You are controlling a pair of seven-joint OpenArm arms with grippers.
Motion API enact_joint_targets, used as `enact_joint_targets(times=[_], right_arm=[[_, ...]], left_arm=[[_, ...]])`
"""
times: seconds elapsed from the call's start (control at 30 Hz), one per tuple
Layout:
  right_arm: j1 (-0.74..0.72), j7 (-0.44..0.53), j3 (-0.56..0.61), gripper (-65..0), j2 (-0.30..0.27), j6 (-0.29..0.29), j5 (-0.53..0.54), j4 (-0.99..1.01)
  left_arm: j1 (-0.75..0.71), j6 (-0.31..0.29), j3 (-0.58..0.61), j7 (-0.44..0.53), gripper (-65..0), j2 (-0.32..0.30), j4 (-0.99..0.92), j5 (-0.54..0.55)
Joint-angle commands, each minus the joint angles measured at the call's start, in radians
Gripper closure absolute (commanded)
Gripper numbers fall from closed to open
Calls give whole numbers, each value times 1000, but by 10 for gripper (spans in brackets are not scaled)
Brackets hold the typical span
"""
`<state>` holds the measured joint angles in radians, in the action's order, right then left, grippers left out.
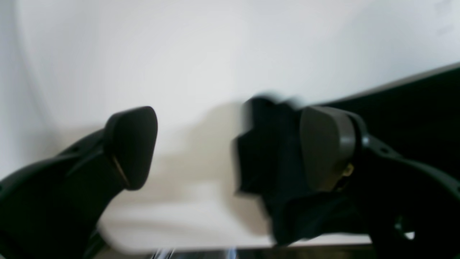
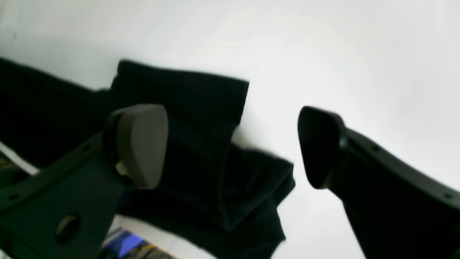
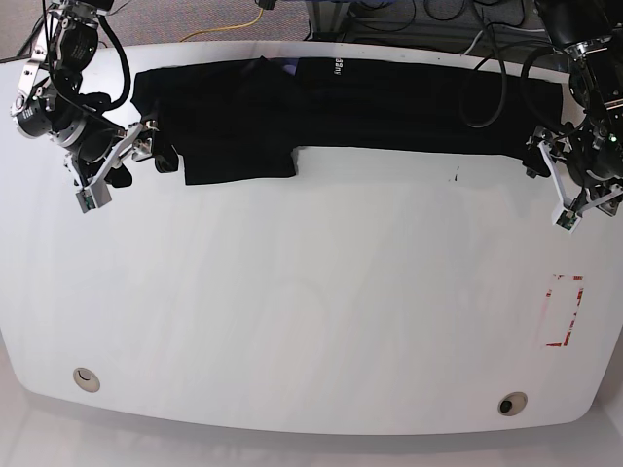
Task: Layout the t-shirt on the table in an organized manner, then fold the t-shirt properly
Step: 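Release the hem and move both grippers to the folded edge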
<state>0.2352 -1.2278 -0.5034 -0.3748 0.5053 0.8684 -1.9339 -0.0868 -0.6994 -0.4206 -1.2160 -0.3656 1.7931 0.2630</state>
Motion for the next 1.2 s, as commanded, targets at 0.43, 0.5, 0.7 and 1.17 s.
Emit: enact_joint_targets(times=[0.43, 0.5, 0.7, 1.17], right_arm=[[10, 0, -1, -531, 98, 102, 165, -19], [22, -2, -1, -523, 106, 109, 202, -19], [63, -2, -1, -328, 147, 137, 262, -19], [112, 3, 64, -17, 148, 141, 200, -12]], left_arm=[[-52, 1, -10, 5, -597, -20, 126, 6], [-78, 1, -11, 5, -578, -20, 138, 17], [-149, 1, -31, 5, -414, -20, 147, 74], [-207, 1, -77, 5, 0, 40, 144, 55]])
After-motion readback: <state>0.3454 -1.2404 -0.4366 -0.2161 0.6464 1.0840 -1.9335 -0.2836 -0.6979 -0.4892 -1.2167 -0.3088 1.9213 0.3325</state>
